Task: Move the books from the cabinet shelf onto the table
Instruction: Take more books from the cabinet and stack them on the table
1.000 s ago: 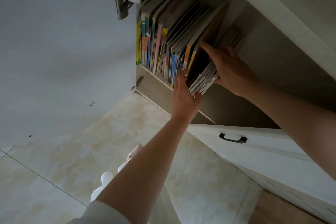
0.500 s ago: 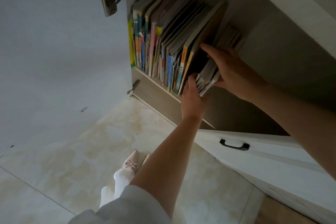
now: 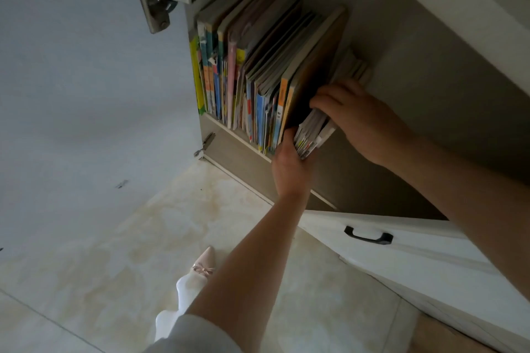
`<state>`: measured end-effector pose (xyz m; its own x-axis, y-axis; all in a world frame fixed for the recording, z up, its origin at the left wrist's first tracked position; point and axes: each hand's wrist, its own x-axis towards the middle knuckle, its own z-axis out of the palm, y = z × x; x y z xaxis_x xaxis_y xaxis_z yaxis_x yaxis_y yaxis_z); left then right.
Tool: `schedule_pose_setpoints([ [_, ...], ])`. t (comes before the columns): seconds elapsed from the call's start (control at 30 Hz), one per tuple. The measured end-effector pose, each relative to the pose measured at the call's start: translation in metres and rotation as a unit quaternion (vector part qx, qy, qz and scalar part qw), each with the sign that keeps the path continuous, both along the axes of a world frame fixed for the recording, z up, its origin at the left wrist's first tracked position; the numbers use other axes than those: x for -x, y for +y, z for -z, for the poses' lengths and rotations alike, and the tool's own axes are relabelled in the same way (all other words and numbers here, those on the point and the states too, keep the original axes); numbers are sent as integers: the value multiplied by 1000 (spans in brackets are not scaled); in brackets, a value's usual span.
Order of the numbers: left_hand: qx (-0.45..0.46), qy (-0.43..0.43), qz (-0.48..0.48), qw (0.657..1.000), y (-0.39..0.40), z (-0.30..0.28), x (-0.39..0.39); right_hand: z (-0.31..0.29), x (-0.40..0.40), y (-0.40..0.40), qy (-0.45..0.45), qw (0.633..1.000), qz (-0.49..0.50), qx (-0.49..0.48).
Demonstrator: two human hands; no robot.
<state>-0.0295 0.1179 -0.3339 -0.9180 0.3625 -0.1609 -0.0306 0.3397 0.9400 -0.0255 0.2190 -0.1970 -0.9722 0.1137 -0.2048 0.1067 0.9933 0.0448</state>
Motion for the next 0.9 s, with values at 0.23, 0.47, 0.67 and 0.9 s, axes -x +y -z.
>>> schedule_pose_setpoints([
  [0.23,-21,26,49,998,-85,4,-11,-2,-28,-58,9,997,-75,-30],
  [0.47,-75,-48,2,996,-91,7,-15,13,-31,-73,-25,996,-78,-14],
  [0.67,-107,-67,-22,992,-101,14,-3,14,-29,-51,64,995,42,72],
  [0.9,-145,-83,11,986,-127,33,25,29,-10,-13,-11,941,224,253],
])
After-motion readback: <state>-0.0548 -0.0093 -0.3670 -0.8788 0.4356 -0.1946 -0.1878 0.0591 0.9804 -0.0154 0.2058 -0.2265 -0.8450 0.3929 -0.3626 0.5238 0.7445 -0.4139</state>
